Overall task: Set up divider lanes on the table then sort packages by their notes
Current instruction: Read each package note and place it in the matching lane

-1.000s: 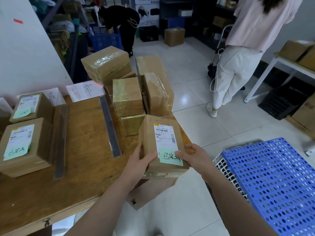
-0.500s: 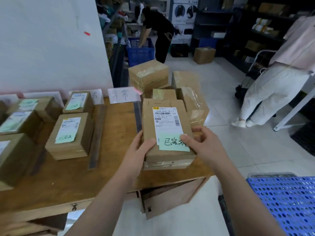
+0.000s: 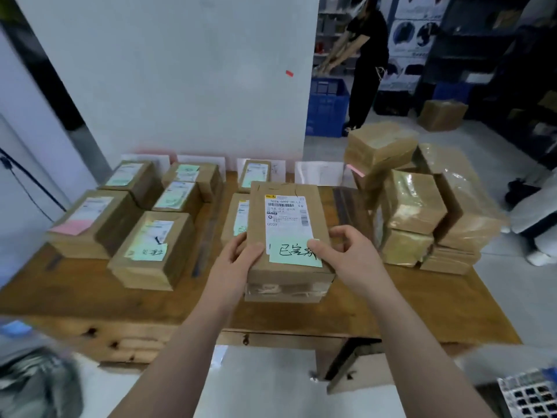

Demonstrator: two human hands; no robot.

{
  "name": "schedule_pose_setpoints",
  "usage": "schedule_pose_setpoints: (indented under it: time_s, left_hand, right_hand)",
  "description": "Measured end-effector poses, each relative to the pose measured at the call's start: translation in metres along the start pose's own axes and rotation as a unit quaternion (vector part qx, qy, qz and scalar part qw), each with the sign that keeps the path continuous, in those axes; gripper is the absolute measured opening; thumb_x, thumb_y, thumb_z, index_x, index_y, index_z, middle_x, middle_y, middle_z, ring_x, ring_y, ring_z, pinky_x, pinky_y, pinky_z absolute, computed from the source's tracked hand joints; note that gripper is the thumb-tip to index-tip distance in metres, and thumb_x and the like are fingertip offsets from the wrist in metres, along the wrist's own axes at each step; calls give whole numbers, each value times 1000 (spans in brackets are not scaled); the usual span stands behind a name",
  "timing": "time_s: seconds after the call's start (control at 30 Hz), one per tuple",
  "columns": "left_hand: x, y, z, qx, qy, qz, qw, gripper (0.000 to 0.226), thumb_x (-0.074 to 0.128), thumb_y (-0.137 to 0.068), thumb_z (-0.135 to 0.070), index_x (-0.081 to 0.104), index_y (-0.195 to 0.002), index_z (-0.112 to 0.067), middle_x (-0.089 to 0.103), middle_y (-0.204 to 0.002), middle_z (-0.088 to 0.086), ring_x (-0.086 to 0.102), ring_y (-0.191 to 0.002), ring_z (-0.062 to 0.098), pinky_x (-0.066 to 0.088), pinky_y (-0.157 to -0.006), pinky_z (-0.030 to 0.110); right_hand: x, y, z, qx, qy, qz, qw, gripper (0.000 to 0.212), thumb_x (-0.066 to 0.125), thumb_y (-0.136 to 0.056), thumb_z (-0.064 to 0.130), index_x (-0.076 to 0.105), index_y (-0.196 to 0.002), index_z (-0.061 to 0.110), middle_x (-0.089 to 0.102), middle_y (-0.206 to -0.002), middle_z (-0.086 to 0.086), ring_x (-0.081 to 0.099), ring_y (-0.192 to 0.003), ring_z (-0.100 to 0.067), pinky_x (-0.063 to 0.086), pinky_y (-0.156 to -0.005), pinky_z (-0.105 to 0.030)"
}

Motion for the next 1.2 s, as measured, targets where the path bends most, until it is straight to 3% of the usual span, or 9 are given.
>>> schedule_pose_setpoints:
  time_s: [0.1, 0.17, 0.37, 0.5, 0.67, 0.97, 1.2]
  left_hand:
    - [-39, -5, 15, -20, -34, -6, 999, 52, 60, -90, -47, 47, -138, -34, 66, -120, -1, 67, -100, 18, 58, -83, 38]
    - [-56, -8, 26, -37, -56, 0, 998, 51, 58, -91, -47, 48, -139, -33, 66, -120, -1, 65, -103, 19, 56, -89, 40]
    - [-82, -20, 55, -79, -91, 43, 992, 35, 56, -93, -43, 58, -126, -31, 68, -107, -5, 66, -95, 18, 52, -71, 28]
    - [-85, -31, 79, -101, -118, 58, 986, 38, 55, -95, -42, 58, -131, -28, 69, -107, -7, 66, -95, 16, 53, -72, 27]
    - [-81, -41, 102, -116, -149, 67, 980, 30, 53, -98, -33, 56, -128, -28, 68, -107, -8, 64, -87, 9, 47, -58, 18]
    - [-88, -69, 130, -117, -178, 53, 976, 40, 52, -100, -24, 50, -139, -26, 66, -120, -4, 63, -104, 17, 55, -83, 31]
    - [-92, -82, 132, -101, -202, 40, 973, 39, 48, -102, -22, 46, -140, -28, 65, -117, -8, 62, -98, 14, 54, -71, 22]
  right_hand:
    - [44, 4, 5, 15, 14, 24, 1000, 44, 70, -80, 52, 47, -111, 32, 64, -104, 6, 65, -84, -8, 51, -59, -23]
    - [67, 7, 2, 26, 19, 29, 999, 42, 71, -80, 51, 48, -109, 30, 63, -102, 7, 64, -84, -8, 52, -62, -25]
    - [115, 8, -31, 86, 31, 41, 995, 44, 74, -76, 52, 52, -107, 28, 61, -97, 11, 64, -88, -12, 56, -78, -38]
    - [134, 5, -51, 113, 35, 50, 992, 39, 75, -78, 44, 51, -104, 27, 66, -96, 9, 68, -80, -12, 59, -74, -38]
    - [151, 3, -76, 151, 49, 61, 985, 41, 74, -81, 38, 49, -111, 24, 65, -88, 12, 70, -72, -12, 60, -73, -41]
    - [179, -15, -101, 172, 54, 69, 981, 40, 76, -80, 33, 50, -109, 23, 67, -100, 8, 69, -80, -11, 60, -72, -40]
    - [192, -26, -108, 172, 66, 68, 981, 43, 75, -80, 37, 50, -113, 24, 68, -106, 6, 69, -87, -14, 60, -74, -41]
Point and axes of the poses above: each hand's wrist, its own y-axis away from the middle knuckle, its own x-axis out of the palm, z = x × y, the point moved 10 cm from there along -y, towards the middle knuckle
